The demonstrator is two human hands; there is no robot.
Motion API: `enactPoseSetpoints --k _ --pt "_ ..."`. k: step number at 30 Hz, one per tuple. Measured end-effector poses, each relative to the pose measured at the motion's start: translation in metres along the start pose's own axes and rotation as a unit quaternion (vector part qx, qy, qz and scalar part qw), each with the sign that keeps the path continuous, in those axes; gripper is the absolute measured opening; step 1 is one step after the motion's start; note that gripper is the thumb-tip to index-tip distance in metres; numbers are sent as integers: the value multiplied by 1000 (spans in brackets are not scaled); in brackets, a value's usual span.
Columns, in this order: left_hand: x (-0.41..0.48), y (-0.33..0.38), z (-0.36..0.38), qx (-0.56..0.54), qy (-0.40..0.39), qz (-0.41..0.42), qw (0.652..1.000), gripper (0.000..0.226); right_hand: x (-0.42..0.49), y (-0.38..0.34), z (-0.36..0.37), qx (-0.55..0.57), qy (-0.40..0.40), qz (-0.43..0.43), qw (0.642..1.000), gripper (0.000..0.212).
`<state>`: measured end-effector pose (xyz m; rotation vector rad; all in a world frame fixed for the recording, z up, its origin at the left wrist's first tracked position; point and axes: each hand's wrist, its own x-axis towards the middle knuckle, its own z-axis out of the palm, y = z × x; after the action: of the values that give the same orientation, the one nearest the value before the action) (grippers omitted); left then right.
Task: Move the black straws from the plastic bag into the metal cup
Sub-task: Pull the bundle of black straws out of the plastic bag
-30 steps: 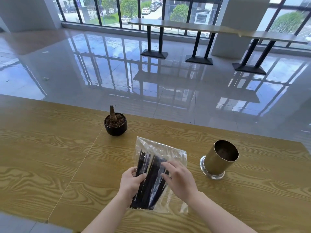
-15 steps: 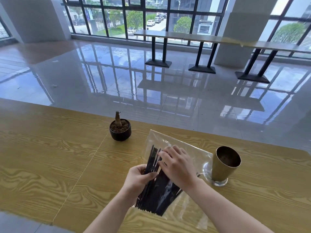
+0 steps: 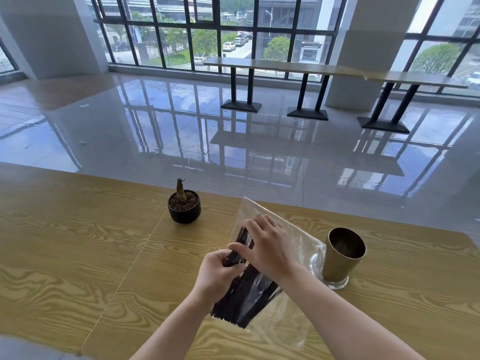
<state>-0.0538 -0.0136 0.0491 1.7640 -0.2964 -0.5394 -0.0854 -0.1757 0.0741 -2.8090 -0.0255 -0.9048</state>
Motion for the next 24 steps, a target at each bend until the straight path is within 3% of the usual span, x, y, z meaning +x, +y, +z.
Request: enactPoseSetpoints --k 2,5,9,13,17,21,24 --pt "-2 3 6 82 47 25 995 15 5 -6 -1 -9 -4 32 999 57" --pt "-4 7 11 153 115 54 980 31 6 -15 1 -6 -6 59 998 47" --pt "-6 6 11 180 121 65 974 33 4 -19 1 10 10 48 999 22" --pt "-10 1 6 168 114 50 978 26 1 -20 -2 11 15 20 1000 18" --pt "-13 0 -2 108 97 16 989 16 6 -16 -14 53 19 63 996 17" --pt "-17 -2 -14 -40 65 -40 996 5 25 5 -36 97 -5 163 982 9" --pt "-20 -4 -20 -96 48 -53 993 5 47 22 -56 120 24 245 962 13"
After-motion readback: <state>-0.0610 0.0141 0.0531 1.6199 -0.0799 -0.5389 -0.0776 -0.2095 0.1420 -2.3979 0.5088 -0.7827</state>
